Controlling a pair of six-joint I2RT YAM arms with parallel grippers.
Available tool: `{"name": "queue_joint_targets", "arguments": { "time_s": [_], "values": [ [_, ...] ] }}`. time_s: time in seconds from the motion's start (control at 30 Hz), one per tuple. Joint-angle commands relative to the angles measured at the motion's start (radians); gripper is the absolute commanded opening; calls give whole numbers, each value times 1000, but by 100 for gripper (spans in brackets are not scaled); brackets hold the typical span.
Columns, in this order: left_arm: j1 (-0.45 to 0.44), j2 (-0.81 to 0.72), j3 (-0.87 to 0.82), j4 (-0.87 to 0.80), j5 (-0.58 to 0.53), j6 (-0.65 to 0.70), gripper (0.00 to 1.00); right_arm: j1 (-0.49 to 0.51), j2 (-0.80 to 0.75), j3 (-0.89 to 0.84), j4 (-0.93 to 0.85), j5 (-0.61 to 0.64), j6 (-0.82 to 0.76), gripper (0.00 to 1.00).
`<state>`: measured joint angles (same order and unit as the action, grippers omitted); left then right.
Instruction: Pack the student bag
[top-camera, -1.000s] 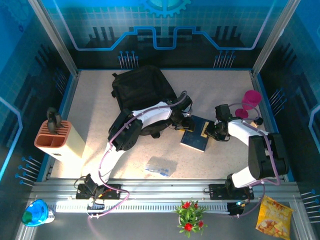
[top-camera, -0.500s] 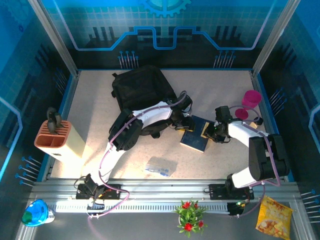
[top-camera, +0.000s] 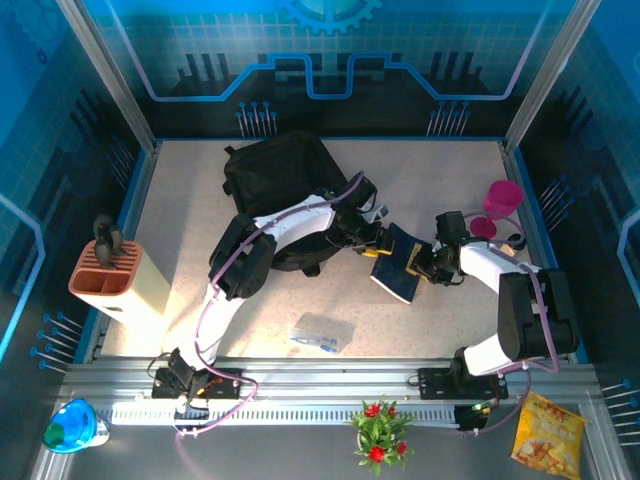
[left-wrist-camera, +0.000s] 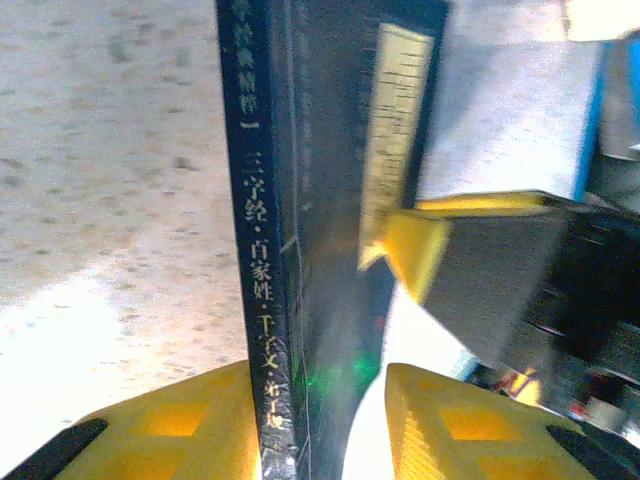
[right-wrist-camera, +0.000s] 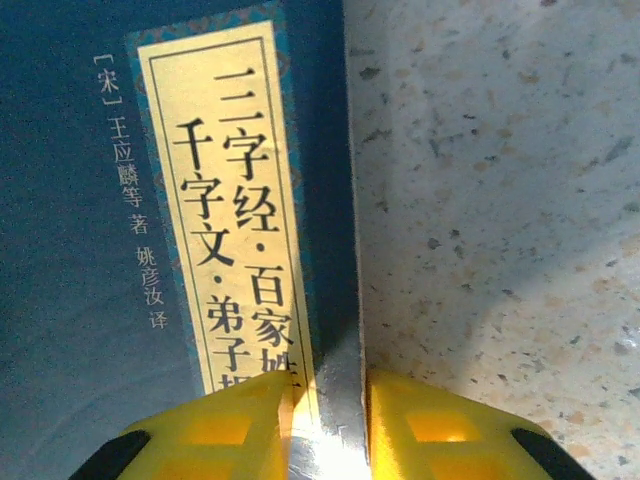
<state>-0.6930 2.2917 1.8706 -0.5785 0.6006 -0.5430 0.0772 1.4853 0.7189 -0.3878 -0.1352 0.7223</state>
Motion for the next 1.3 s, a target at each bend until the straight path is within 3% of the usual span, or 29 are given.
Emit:
{"name": "queue_joint_targets", "arguments": {
  "time_s": [0.0, 0.33, 0.57, 0.73, 1.03, 1.17, 1.27],
  "values": [
    [-17, -51, -41, 90, 113, -32, 33, -5, -8, -19, 29, -61, 9, 25],
    [-16, -14, -27, 48, 19, -40, 26, -6, -14, -23, 34, -64, 8, 25],
    [-4, -38, -7, 22, -44, -29, 12, -13, -49, -35, 46, -65, 15, 30],
    [34, -110, -34, 26, -98, -35, 0, -27, -124, -59, 78, -79, 28, 47],
    [154, -328, -222, 158, -178, -113, 0, -36, -251, -98, 224, -209, 78, 78],
    [213, -450, -360, 273, -215, -183, 0, -29, -259, -119, 325, -272, 141, 98],
    [247, -546, -472, 375, -267, -239, 0, -13, -260, -132, 415, -299, 202, 100]
  ]
}}
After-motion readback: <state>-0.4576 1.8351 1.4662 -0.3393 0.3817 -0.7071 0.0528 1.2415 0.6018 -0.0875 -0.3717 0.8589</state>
